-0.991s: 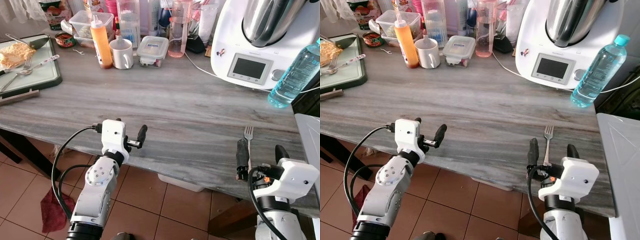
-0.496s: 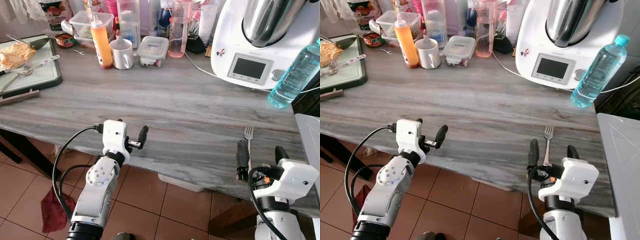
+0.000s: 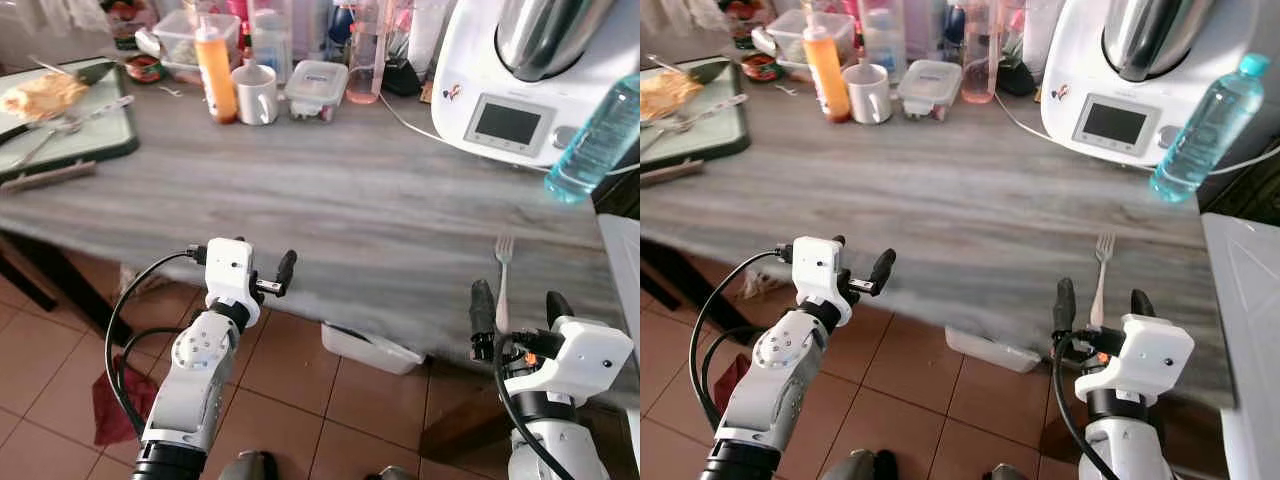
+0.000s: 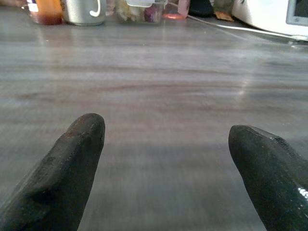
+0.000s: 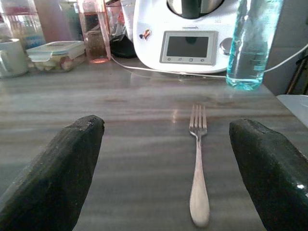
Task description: Setting the table
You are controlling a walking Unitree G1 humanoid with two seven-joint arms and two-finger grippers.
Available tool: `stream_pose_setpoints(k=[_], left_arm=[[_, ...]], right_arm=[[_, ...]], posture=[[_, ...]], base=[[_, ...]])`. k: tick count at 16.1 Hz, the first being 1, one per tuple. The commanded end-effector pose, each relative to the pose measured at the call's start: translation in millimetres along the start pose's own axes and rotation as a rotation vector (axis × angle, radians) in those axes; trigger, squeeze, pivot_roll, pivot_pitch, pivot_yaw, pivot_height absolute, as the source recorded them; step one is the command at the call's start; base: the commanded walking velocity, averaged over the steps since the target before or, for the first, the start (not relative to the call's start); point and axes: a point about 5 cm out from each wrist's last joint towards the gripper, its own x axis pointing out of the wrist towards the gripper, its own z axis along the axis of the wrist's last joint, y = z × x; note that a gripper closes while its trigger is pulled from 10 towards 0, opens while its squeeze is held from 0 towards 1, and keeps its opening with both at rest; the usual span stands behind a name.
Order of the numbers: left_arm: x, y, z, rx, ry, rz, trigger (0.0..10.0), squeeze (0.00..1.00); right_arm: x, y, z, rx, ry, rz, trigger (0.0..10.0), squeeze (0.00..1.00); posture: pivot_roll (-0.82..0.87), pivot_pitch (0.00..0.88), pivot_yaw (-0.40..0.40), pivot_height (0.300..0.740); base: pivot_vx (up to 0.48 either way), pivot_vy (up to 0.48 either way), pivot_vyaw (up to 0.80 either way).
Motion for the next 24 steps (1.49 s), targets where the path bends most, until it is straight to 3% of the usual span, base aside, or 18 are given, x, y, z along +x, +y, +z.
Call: stream_pose_setpoints(k=[1,17,24], left_arm=[[-1.0,0.3,-2.6,0.002,0.018,-0.006,10.0,0.0],[-0.4,1.4,-4.5,0.005,0.033,-0.01,10.0,0.0],[0.6,0.5,-4.7,0.004,0.036,-0.017,10.0,0.0]], right_arm=[[-1.1,-5.0,-1.8,-0.005,0.009,-0.022,10.0,0.0],[-0.3,-5.7,-3.1,-0.001,0.008,-0.032,10.0,0.0],[0.3,-5.4,-3.7,0.002,0.008,-0.032,10.0,0.0]], posture=[[0.01,0.123,-0.016,0.714],[0.01,0.125,-0.011,0.714],[0.01,0.124,-0.009,0.714]], base=[[-0.251,0.0,0.0],[-0.137,0.0,0.0],[-0.302,0.0,0.0]])
